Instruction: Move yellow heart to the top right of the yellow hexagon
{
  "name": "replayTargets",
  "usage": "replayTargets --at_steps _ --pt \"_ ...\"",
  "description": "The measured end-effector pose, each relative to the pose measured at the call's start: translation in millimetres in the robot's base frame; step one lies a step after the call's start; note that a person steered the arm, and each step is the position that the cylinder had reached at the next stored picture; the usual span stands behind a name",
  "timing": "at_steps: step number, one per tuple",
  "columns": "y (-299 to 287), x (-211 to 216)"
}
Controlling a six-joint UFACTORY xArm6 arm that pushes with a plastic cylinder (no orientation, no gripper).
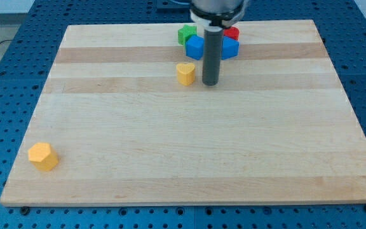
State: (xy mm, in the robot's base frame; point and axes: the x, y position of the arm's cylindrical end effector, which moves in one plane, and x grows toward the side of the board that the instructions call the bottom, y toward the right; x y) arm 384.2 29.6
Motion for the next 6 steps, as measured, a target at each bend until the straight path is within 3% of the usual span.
replayTargets --at_steps 2,3,4,5,6 --pt "23.6 -29.7" --pt "-24.2 -32.3" --pt "-107.9 -20.1" --pt "-167.3 7.3" --pt "-166.3 5.1"
